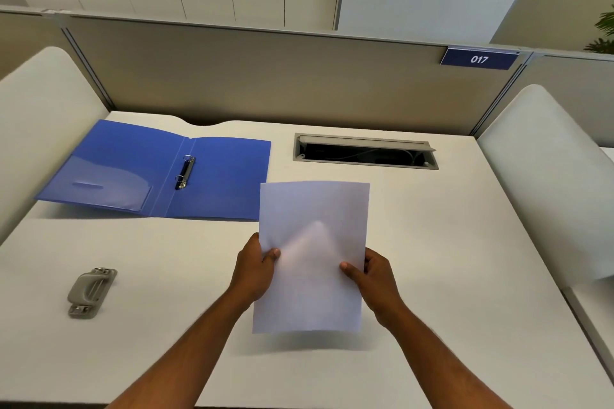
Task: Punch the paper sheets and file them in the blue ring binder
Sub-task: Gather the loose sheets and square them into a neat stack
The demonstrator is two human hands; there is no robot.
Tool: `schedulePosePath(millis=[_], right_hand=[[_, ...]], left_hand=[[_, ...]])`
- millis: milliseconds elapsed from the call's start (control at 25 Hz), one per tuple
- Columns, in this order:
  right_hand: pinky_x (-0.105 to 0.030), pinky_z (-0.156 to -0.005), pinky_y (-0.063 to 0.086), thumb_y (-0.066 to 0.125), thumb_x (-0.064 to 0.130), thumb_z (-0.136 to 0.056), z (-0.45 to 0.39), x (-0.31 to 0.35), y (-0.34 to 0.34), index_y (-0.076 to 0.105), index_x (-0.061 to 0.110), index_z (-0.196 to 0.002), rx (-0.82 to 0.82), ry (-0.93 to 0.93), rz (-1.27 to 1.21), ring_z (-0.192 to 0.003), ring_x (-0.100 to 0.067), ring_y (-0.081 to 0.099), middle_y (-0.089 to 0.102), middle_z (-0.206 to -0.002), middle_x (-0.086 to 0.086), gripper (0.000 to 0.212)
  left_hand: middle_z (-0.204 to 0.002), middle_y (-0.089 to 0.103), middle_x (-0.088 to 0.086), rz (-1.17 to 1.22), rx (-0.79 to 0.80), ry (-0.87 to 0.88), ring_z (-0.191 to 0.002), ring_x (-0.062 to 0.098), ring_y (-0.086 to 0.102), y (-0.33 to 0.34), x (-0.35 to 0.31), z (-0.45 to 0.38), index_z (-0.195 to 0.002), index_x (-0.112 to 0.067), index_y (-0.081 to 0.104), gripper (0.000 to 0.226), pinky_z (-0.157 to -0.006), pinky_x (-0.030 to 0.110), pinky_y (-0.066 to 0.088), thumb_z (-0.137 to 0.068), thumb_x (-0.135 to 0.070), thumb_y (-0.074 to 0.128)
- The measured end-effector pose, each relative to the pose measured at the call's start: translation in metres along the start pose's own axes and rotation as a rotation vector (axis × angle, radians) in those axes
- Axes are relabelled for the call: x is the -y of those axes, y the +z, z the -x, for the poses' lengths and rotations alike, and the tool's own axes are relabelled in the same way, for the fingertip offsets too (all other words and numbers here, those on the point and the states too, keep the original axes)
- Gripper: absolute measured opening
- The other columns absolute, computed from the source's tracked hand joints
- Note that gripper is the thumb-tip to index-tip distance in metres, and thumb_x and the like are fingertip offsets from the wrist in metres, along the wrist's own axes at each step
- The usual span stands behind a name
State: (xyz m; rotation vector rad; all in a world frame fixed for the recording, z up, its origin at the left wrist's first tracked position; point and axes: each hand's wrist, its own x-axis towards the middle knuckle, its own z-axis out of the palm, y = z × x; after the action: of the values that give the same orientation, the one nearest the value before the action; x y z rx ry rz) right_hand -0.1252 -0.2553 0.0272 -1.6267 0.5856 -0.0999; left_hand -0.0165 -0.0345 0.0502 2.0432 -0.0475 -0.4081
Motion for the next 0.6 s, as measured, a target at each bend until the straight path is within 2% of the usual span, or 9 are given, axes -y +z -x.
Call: schedulePosePath(millis=[120,360,520,600], right_hand=[[-0.050,-0.088,0.061,0.076,0.013,-0.088,-0.005,-0.005,-0.004,0.071,0.018,-0.114,0.059,0.077,-0.048,-0.096,-0.024,0.076,0.079,-0.107,0.000,0.027],[-0.049,-0.087,0.062,0.077,0.013,-0.086,-0.013,-0.019,-0.009,0.073,0.019,-0.112,0.017,0.134,-0.013,-0.092,-0.024,0.076,0.079,-0.102,0.001,0.026],[-0.049,-0.086,0.062,0.077,0.015,-0.086,-0.013,-0.031,-0.014,0.071,0.018,-0.114,0.053,0.162,-0.026,-0.093,-0.026,0.076,0.079,-0.104,-0.001,0.029],[-0.049,-0.086,0.062,0.078,0.016,-0.086,-0.012,-0.037,-0.016,0.071,0.017,-0.116,0.083,0.201,-0.038,-0.095,-0.026,0.076,0.078,-0.107,-0.001,0.031]], left_hand=[[-0.128,0.060,0.005,-0.025,0.056,-0.085,-0.114,0.028,0.059,0.007,0.005,-0.003,-0.131,-0.012,0.051,0.035,-0.095,0.035,0.046,-0.097,-0.017,0.056],[-0.127,0.059,0.007,0.015,0.041,-0.258,-0.110,0.028,0.059,0.023,0.014,-0.001,-0.127,-0.011,0.051,0.035,-0.097,0.044,0.051,-0.097,-0.029,0.054],[-0.145,0.046,0.008,-0.023,0.075,-0.323,-0.130,0.029,0.047,0.036,0.024,0.013,-0.140,-0.009,0.039,0.042,-0.108,0.039,0.041,-0.102,-0.026,0.045],[-0.148,0.043,0.008,-0.030,0.057,-0.324,-0.134,0.028,0.044,0.041,0.027,0.017,-0.143,-0.007,0.036,0.043,-0.108,0.036,0.037,-0.103,-0.022,0.042]])
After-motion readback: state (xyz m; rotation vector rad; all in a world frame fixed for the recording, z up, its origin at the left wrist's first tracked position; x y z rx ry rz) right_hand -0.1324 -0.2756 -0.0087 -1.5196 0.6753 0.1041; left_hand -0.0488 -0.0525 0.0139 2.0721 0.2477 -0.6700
